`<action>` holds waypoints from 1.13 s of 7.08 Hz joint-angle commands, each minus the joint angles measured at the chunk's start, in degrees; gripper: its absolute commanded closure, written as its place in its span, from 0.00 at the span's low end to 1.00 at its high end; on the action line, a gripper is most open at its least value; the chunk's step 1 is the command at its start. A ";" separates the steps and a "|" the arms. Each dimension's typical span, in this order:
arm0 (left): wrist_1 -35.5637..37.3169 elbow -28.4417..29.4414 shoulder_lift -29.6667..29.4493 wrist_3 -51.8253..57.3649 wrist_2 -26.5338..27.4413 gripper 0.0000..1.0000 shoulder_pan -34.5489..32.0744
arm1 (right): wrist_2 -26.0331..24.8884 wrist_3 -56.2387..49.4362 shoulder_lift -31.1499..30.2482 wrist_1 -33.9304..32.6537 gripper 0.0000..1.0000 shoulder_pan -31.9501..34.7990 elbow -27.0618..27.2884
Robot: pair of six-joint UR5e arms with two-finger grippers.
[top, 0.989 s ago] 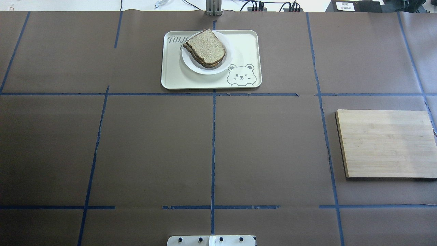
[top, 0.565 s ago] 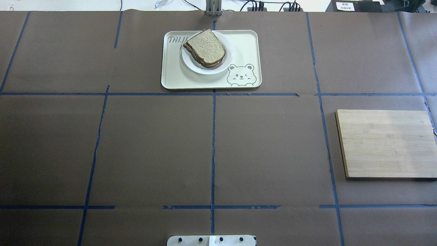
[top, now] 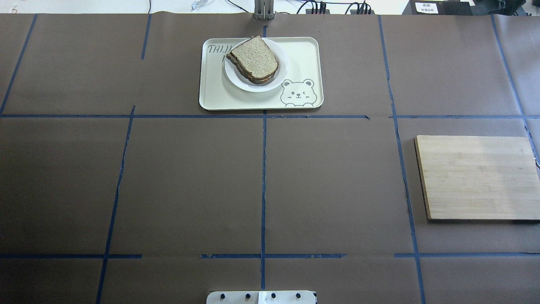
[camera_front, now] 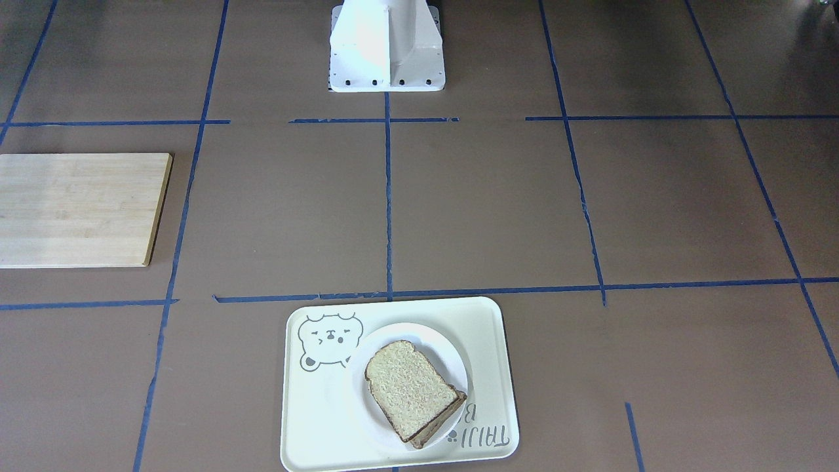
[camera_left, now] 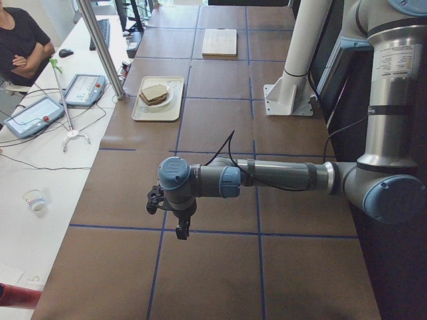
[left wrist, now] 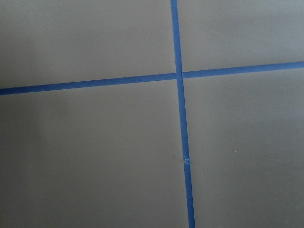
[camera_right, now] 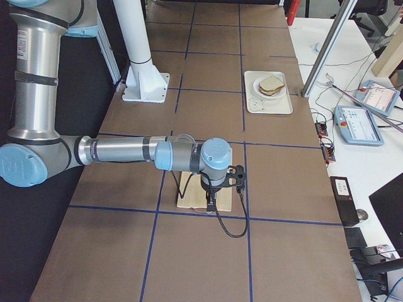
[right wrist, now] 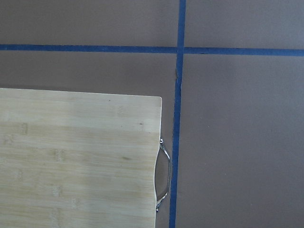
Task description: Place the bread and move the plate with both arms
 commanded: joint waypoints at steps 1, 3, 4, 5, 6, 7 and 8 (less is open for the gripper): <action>-0.02 0.25 0.15 0.25 -0.06 0.00 0.11 | 0.15 0.06 0.03 -0.01 0.00 0.00 -0.62; 0.07 0.08 0.24 0.34 -0.15 0.00 0.11 | 1.47 -0.03 0.20 0.08 0.00 0.26 -2.29; 0.07 -0.01 0.33 0.34 -0.15 0.00 0.02 | 1.64 -0.03 -0.06 0.08 0.00 0.61 -2.29; 0.07 -0.10 0.33 0.34 -0.15 0.00 0.02 | 1.99 -0.03 0.11 0.08 0.00 0.88 -1.77; 0.07 -0.10 0.33 0.34 -0.15 0.00 0.02 | 2.00 -0.03 0.64 0.16 0.00 0.88 -1.77; -0.02 -0.10 0.33 0.34 -0.15 0.00 0.02 | 1.91 -0.11 1.08 0.17 0.00 0.88 -1.77; 0.07 -0.10 0.33 0.34 -0.24 0.00 0.02 | 1.74 -0.11 1.17 0.25 0.00 0.88 -1.77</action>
